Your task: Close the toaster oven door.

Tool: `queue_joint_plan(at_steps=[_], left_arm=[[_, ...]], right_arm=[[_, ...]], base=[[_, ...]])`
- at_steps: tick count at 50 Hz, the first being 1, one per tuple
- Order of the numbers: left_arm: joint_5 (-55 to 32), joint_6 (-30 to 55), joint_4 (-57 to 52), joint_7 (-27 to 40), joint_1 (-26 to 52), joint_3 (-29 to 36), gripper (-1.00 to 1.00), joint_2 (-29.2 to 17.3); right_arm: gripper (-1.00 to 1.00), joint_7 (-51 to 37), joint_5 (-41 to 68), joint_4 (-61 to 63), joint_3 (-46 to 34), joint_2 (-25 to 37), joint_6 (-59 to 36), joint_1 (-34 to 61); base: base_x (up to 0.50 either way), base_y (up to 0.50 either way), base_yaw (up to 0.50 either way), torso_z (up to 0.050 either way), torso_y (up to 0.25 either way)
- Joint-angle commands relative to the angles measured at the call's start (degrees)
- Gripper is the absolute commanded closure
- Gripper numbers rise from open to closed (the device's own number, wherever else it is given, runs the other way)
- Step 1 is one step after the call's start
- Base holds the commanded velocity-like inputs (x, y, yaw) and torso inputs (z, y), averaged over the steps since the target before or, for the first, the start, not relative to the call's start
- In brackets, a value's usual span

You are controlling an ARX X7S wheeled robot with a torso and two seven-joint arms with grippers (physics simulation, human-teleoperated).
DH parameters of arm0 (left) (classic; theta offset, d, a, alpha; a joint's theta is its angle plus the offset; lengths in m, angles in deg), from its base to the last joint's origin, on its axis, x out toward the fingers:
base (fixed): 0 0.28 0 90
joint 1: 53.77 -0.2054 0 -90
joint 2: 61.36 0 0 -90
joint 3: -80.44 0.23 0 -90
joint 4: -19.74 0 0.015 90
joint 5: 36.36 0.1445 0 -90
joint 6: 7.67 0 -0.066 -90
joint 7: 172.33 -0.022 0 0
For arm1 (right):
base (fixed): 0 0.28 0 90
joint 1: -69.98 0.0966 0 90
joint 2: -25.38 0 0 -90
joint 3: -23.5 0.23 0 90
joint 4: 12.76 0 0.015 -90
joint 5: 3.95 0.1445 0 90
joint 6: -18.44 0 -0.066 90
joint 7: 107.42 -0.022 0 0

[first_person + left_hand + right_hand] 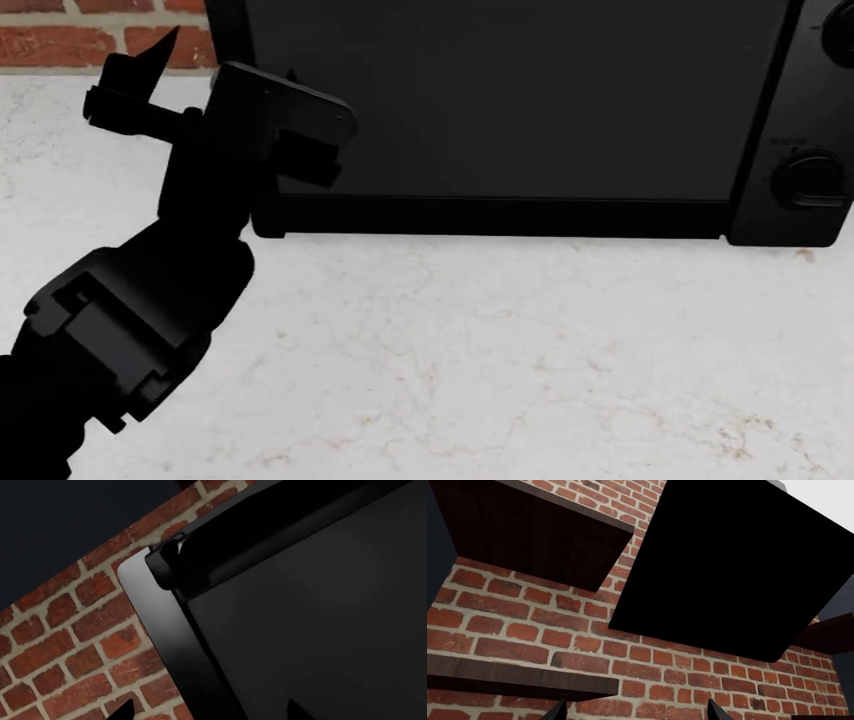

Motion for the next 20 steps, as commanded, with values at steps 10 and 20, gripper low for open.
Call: queue_joint_plan(at_steps=[10, 20], left_arm=[[6.67, 8.10, -1.21, -3.86, 4.79, 1.54, -1.00, 0.00], [7.10, 2.24, -2.27, -8.42, 4.62, 1.73, -1.00, -0.01]], right_arm=[[-1.00, 4.75, -8.45, -1.85, -2.32, -3.77, 1.09, -3.10], [-1.00, 3.23, -6.73, -1.10, -2.67, -3.11, 1.60, -2.48]], base=[[0.01, 0.00, 0.00, 0.001, 0.000], [0.02, 0.00, -0.01, 0.001, 0.000]])
